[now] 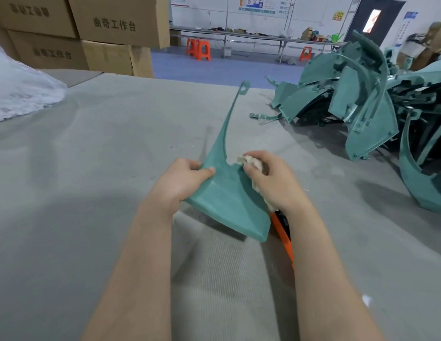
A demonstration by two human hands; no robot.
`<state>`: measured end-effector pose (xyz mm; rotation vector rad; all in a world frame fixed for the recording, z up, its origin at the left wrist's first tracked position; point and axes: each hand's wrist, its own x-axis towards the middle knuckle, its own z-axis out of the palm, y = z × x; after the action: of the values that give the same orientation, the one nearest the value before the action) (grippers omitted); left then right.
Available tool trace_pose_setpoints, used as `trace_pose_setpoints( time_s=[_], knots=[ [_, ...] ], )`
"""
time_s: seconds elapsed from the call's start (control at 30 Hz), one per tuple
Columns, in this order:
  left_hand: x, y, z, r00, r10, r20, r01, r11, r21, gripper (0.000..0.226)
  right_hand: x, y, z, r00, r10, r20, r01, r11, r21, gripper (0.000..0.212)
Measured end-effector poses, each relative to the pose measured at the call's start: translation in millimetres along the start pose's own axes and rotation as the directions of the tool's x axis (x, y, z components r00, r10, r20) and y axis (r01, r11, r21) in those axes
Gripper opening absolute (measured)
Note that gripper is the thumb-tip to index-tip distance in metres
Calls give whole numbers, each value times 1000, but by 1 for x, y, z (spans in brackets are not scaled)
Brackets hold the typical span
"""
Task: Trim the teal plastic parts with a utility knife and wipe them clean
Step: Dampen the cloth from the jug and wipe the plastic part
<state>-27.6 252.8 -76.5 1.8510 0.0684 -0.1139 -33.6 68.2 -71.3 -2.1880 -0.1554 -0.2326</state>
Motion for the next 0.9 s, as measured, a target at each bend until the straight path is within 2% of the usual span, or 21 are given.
trace_pose_setpoints(
  time_s=[0.07,0.1,0.2,0.27,0.37,0.43,0.47,0.53,0.6,0.67,0.73,0.83,0.9],
  knots=[
    [0,0,-1,1000,-5,6,5,999,-32,14,0,2,1,996,13,92,-15,1000,22,31],
    [0,1,0,1000,-15,-1,15,997,-77,16,0,3,2,996,18,82,-22,998,54,31],
    [-1,7,0,996,-86,-33,67,923,-379,28,3,4,4,992,49,-114,-44,998,43,27],
    [-3,12,1,997,-68,41,79,829,-554,33,4,6,7,959,91,-268,-77,995,63,26],
    [-9,16,17,986,11,169,90,810,-579,41,5,6,12,910,160,-382,-120,985,125,21],
    [-10,17,29,988,10,155,86,797,-597,25,6,7,13,903,189,-387,-132,977,168,13],
    [-10,17,32,992,-12,124,86,785,-613,16,7,8,12,902,190,-387,-128,975,180,16],
    [-9,16,31,995,-39,90,87,770,-632,12,7,8,10,901,194,-388,-126,973,193,21],
    [-6,13,26,998,-8,64,47,771,-635,13,6,8,6,875,217,-434,-141,969,202,23],
    [-5,13,21,999,51,7,-35,774,-632,14,4,7,1,811,267,-520,-134,951,279,26],
    [-6,14,18,992,104,-76,-129,805,-580,15,2,1,-2,776,267,-572,-43,926,374,33],
    [-7,15,17,959,194,-205,-255,905,-339,13,-3,-18,6,845,115,-523,129,904,407,43],
    [-8,16,18,923,304,-236,-341,930,-137,11,-6,-28,13,873,-25,-488,205,925,320,44]
  ],
)
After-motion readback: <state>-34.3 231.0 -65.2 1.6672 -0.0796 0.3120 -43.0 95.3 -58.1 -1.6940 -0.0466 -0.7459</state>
